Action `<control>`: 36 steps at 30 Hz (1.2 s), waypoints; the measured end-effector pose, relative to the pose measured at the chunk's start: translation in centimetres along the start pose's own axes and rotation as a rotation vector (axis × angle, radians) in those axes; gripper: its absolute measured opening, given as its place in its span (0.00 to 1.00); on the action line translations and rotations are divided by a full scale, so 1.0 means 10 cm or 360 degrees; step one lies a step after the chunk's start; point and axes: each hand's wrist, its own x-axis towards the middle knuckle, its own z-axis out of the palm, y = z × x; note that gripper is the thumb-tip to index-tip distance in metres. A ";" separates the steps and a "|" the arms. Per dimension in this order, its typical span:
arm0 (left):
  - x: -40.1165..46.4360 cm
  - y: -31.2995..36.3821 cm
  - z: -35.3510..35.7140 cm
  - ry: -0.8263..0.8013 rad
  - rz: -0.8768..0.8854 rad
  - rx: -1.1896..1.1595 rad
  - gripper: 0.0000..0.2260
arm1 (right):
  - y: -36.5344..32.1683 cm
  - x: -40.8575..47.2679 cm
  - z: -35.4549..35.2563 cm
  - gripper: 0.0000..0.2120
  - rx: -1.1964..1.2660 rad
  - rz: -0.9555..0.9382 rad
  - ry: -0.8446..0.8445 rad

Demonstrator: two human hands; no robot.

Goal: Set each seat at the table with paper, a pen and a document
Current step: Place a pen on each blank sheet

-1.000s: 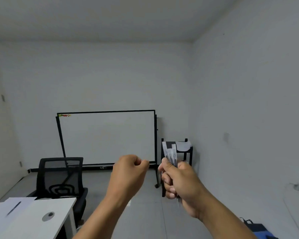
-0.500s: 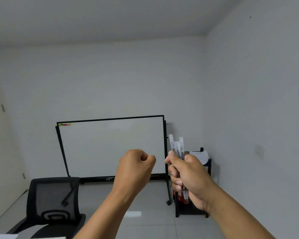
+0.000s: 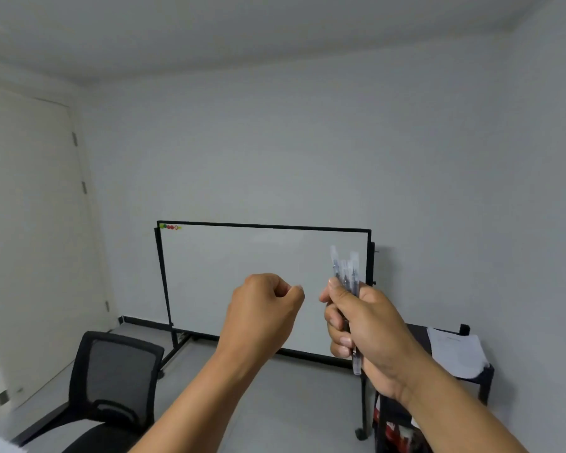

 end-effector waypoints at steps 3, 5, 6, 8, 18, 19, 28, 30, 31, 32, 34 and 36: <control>0.49 -0.19 0.13 0.0046 -0.0005 0.0013 0.17 | 0.14 0.58 0.05 0.16 0.0008 0.0004 -0.0052; 0.83 -0.36 0.19 0.0063 -0.0016 0.0027 0.16 | 0.24 0.99 0.14 0.16 0.0008 -0.0004 -0.0057; 0.99 -0.46 0.22 0.0069 -0.0025 0.0032 0.16 | 0.32 1.19 0.18 0.16 0.0003 -0.0010 -0.0049; 1.41 -0.69 0.25 0.0101 -0.0029 0.0027 0.15 | 0.47 1.68 0.31 0.16 -0.0002 0.0003 -0.0034; 3.31 -1.43 0.09 0.0169 -0.0129 0.0058 0.15 | 0.69 3.74 0.98 0.17 -0.0007 0.0013 -0.0098; 3.46 -1.45 0.07 0.0179 -0.0124 0.0057 0.15 | 0.69 3.89 1.02 0.17 -0.0009 0.0016 -0.0098; 4.99 -1.94 0.26 0.0344 -0.0099 0.0156 0.15 | 0.96 5.65 1.26 0.16 0.0076 -0.0076 -0.0281; 5.36 -2.09 0.36 0.0381 -0.0107 0.0201 0.16 | 1.05 6.10 1.30 0.16 0.0122 -0.0113 -0.0350; 5.51 -2.18 0.46 0.0401 -0.0118 0.0199 0.16 | 1.13 6.29 1.27 0.17 0.0118 -0.0089 -0.0367; 5.84 -2.25 0.49 0.0470 -0.0111 0.0221 0.15 | 1.18 6.71 1.34 0.16 0.0138 -0.0113 -0.0440; 6.09 -2.35 0.53 0.0487 -0.0176 0.0262 0.15 | 1.26 7.04 1.39 0.16 0.0164 -0.0078 -0.0461; 6.41 -2.49 0.55 0.0531 -0.0240 0.0316 0.15 | 1.32 7.46 1.51 0.17 0.0201 -0.0045 -0.0550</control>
